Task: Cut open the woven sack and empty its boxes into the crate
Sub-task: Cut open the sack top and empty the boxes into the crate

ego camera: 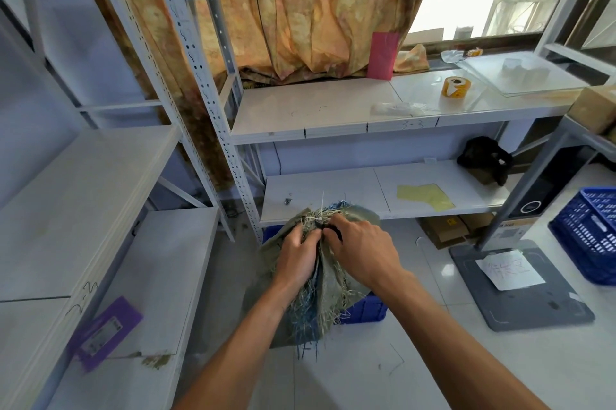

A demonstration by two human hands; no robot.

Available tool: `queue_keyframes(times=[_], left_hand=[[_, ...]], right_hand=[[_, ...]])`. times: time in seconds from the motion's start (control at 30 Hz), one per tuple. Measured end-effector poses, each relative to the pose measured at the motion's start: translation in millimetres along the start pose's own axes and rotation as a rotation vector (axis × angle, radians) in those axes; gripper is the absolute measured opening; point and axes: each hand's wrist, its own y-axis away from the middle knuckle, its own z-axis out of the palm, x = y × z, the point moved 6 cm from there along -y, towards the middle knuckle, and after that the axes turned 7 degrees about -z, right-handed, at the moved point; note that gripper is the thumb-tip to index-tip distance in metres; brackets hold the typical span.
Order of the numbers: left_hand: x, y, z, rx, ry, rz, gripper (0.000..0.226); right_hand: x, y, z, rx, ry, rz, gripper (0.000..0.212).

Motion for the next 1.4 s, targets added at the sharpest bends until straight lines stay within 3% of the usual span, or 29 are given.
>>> queue_keyframes(times=[0.13,0.3,0.57,0.77,1.0,1.23,1.4], left_hand=[[3.6,2.9,0.7,0.003,-0.017,0.004,0.078],[7.2,4.5,1.4,0.006,0.004,0.022,0.041],[3.8,4.1,3.0,0.063,0.112,0.040,0.042],[3.2,2.5,0.4,0.086,-0.029,0.082,0.030],[10.3,-3.3,-4.4,0.101,-0.114,0.144,0.033],[10.2,-2.5,-12.1,0.052,-0.130,0.153,0.025],[11.9,-0.9,-17.1,0.021,-0.187,0.203,0.025]], right_hand=[[-0.9,0.7,1.9,0.026,-0.014,0.023,0.032],[-6.8,3.2,0.8,0.078,-0.003,0.047,0.032],[-17.4,-0.8,-3.3,0.067,0.144,-0.005,0.029],[-18.0,-0.5,-6.3,0.040,0.210,-0.095,0.028],[-14.9,-12.7,-3.8,0.049,0.382,-0.243,0.015],[-8.5,-22.3,-10.1,0.059,0.406,-0.472,0.025],[0.3,-23.3,-15.8,0.054,0.393,-0.525,0.035]])
